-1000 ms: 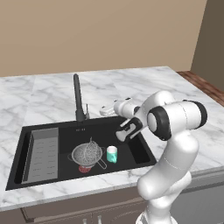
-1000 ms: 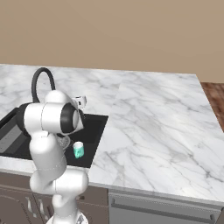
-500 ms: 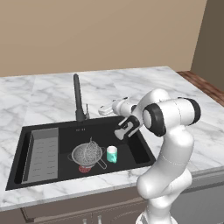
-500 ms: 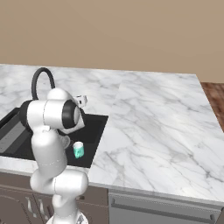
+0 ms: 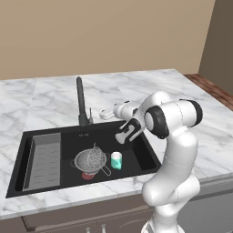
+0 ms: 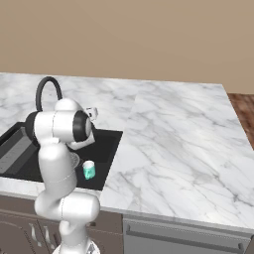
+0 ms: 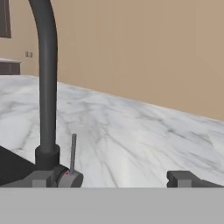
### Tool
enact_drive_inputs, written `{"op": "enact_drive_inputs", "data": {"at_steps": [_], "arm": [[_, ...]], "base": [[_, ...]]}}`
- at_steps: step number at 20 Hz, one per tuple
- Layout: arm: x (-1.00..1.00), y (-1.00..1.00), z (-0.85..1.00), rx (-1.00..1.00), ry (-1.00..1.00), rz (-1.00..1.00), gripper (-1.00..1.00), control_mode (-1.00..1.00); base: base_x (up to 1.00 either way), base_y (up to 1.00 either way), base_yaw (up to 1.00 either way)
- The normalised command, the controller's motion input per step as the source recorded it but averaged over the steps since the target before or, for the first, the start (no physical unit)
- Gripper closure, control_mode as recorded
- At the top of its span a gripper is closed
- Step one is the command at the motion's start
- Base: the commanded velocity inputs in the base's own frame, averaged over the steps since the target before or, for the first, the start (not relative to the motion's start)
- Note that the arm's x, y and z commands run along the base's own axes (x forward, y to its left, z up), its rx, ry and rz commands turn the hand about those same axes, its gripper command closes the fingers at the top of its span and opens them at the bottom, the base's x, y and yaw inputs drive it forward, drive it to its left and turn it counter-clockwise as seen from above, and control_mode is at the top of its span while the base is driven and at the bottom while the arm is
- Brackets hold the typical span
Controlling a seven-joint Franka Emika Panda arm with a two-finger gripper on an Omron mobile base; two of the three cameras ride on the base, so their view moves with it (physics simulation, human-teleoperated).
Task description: Pick the strainer and colander and place them in the sink. Then turn on the water.
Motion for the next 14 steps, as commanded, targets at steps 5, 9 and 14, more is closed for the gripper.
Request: {"op": "enact_drive_inputs", "data": {"at_steps": [5, 9, 14], "arm": [[0.10, 0.15, -0.12, 0.00, -0.01, 0.00, -1.00, -1.00], [0.16, 0.21, -0.11, 0.00, 0.00, 0.00, -1.00, -1.00], [0.17, 0.22, -0.14, 0.00, 0.00, 0.00, -1.00, -1.00]], "base": [[0.00, 0.00, 0.00], [0.00, 0.00, 0.00], [0.00, 0.00, 0.00]]}}
